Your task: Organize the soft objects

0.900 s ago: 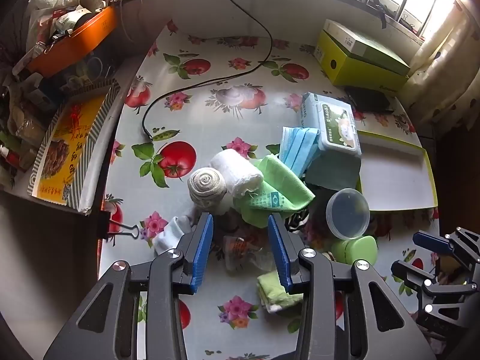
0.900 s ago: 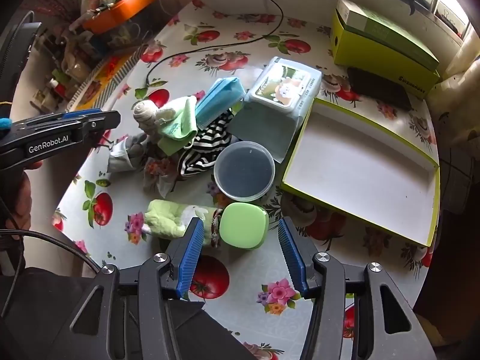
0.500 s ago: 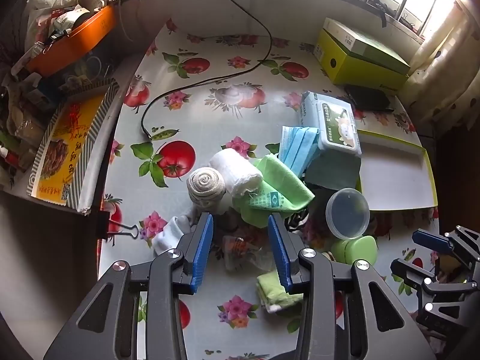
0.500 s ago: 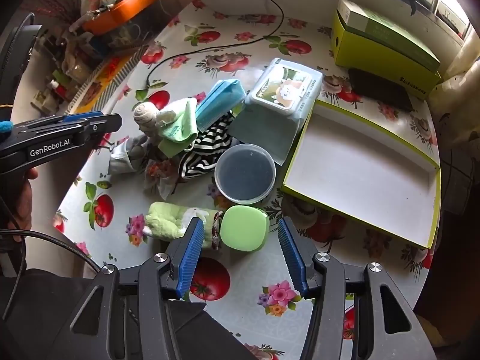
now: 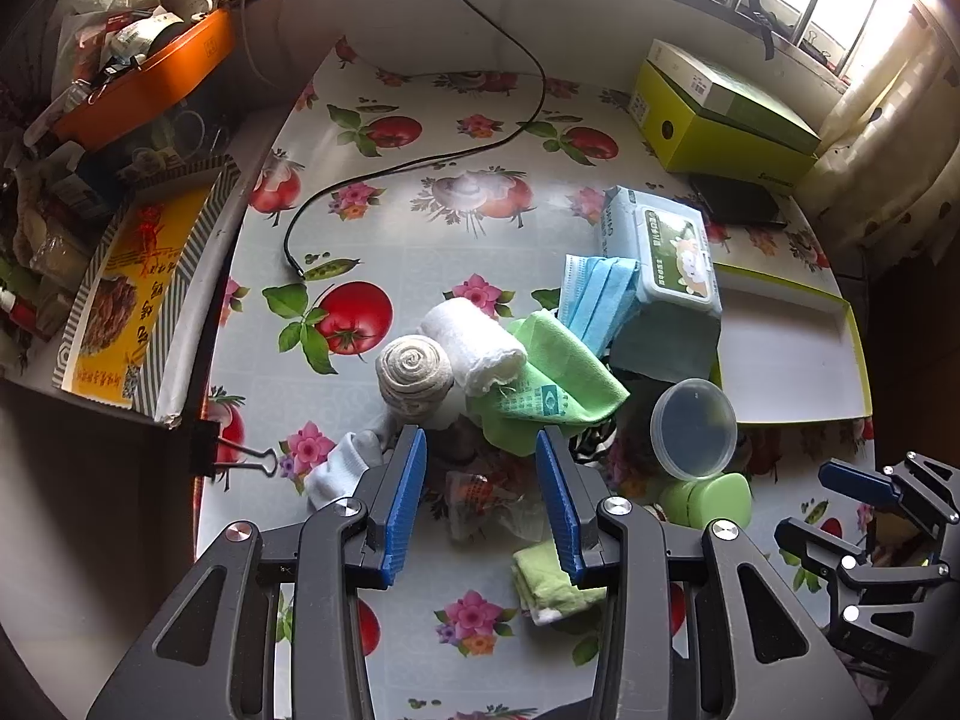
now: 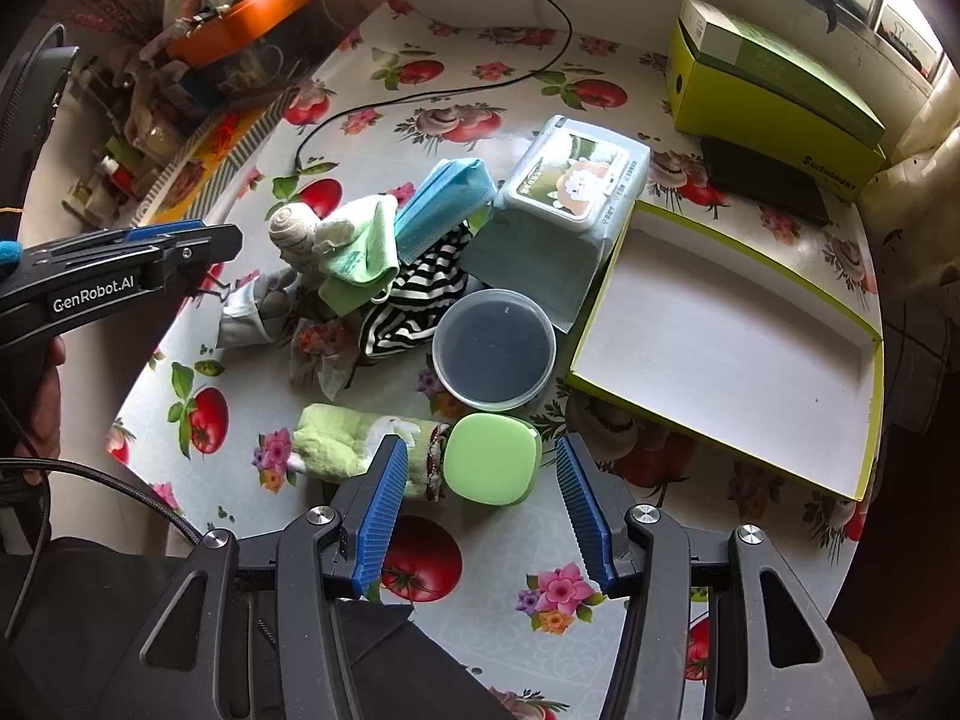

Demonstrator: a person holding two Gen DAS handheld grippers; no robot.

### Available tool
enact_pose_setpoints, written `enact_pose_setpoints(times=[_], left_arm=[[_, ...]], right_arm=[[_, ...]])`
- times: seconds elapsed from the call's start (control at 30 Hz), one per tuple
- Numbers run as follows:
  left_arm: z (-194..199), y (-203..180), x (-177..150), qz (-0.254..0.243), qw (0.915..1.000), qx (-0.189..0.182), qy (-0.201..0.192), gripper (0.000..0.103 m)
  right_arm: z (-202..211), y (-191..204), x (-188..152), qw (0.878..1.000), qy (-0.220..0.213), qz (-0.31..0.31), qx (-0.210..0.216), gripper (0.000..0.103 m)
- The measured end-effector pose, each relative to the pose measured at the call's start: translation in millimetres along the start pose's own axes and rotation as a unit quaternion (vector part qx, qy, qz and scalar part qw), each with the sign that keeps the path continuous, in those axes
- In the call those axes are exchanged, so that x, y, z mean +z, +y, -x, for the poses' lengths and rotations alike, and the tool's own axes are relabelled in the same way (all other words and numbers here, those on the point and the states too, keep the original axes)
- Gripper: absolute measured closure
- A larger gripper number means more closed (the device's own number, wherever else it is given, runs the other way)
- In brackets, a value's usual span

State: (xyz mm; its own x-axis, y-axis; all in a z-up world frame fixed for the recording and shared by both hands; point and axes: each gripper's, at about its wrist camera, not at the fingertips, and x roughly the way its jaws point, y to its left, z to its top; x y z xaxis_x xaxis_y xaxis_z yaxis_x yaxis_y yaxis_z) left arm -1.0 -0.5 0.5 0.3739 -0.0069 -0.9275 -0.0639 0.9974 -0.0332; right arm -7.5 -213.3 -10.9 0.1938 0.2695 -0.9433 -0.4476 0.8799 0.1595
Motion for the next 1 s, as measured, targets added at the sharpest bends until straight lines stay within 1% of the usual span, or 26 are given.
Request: enact_pose_setpoints(times=[0.77,1.0], left_arm=[[1.0,2.6,-0.3,0.000,1.0000,0.002,0.002,0.063],[-5.4,4.1,-2.1,0.007,0.9999,-0.002,0.009,0.063]], right_arm=[[-1.9,0.4,0.4,1.000,0.002,-0.001,0.000,0.052],[-3.4,1.2,1.2,1.000,0.002,-0.001,0.000,0.051]])
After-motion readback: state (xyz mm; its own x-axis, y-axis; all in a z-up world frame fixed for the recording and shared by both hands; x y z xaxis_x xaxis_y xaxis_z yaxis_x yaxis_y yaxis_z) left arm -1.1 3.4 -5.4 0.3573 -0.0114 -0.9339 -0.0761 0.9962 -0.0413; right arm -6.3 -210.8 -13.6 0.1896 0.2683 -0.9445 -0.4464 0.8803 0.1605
